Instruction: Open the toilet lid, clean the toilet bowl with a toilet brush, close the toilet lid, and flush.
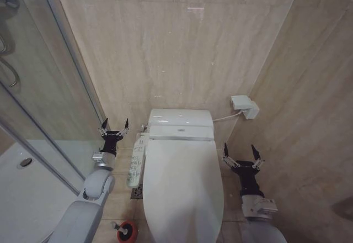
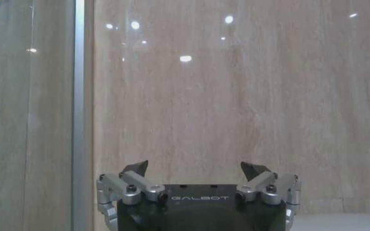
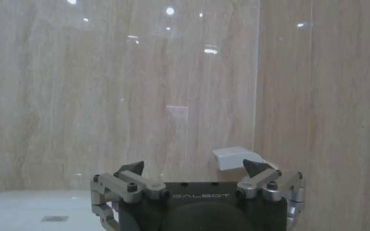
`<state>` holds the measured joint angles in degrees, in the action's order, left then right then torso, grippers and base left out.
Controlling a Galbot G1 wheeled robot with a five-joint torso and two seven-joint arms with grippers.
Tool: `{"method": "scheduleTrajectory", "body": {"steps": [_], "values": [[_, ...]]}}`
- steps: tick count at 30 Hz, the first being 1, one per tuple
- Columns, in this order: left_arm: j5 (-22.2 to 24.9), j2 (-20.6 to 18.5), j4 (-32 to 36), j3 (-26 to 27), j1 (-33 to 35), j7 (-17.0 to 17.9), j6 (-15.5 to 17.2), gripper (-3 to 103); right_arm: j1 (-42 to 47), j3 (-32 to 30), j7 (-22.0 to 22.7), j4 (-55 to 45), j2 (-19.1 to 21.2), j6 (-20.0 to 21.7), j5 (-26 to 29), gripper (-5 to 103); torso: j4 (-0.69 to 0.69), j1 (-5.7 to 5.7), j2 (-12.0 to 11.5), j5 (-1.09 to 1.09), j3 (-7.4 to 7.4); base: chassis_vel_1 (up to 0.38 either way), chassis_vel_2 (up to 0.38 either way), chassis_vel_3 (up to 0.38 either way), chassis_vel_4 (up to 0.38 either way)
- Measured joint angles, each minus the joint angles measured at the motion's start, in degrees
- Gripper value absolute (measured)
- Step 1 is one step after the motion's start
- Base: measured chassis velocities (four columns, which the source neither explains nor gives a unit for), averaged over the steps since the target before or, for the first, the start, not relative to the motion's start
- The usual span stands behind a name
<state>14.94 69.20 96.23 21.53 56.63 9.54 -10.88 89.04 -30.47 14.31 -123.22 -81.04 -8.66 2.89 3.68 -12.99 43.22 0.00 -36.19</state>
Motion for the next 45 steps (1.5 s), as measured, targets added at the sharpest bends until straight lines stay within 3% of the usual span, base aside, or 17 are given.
{"method": "scheduleTrajectory", "body": {"steps": [45], "values": [[-1.47,0.91,0.97,0.33,1.71,-0.76,-0.66,98,0.01,0.00,0.00,0.00,0.00,0.00,0.00,100,0.00,0.03,0.00,0.00,0.01,-0.027,0.020,0.025,-0.020]]}}
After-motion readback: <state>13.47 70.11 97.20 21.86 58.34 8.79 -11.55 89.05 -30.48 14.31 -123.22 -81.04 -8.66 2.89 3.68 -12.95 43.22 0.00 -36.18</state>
